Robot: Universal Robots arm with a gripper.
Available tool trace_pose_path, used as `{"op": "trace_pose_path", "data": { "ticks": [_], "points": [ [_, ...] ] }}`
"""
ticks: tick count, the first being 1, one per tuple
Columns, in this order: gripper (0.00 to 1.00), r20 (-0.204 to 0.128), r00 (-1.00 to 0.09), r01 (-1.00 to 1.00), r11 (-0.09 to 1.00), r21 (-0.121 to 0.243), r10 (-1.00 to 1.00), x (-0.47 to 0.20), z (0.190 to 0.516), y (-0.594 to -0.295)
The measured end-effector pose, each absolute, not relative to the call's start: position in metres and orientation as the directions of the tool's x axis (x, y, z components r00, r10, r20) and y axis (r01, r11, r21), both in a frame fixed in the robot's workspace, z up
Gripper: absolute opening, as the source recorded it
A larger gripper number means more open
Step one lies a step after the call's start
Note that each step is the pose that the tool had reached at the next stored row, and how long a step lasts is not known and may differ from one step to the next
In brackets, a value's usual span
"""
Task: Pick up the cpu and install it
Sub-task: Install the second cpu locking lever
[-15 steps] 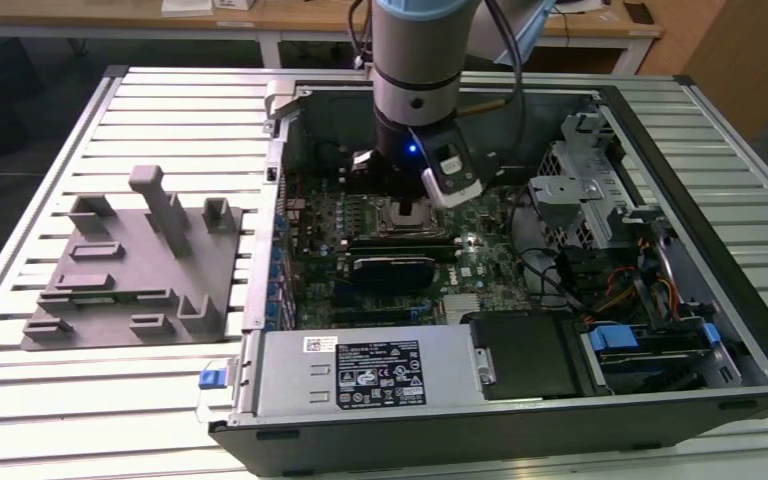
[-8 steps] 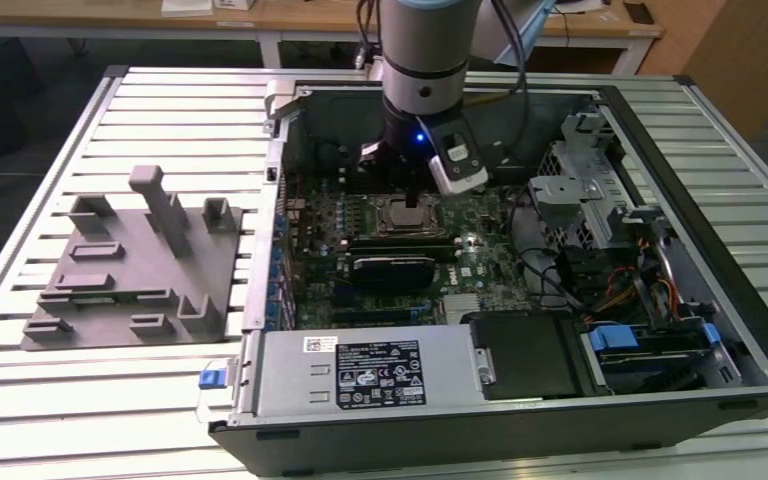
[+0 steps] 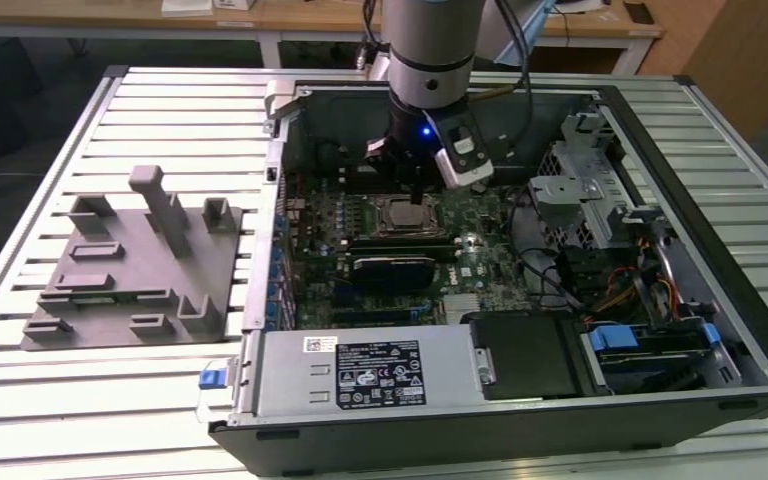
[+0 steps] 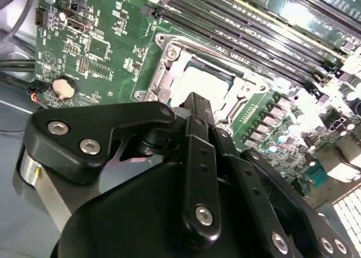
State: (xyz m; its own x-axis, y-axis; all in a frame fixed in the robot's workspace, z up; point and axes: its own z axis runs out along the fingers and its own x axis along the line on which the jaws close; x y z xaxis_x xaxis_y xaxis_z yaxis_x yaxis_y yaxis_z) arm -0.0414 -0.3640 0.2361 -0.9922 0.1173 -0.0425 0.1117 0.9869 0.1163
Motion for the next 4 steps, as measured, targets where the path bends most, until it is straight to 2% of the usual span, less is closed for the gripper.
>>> {"op": "trace_pose_path", "data": {
  "ticks": [4],
  "points": [
    [0.11, -0.042, -0.992, 0.112, 0.987, 0.116, 0.117, -0.0413, 0.2361, -0.3637]
  ]
}}
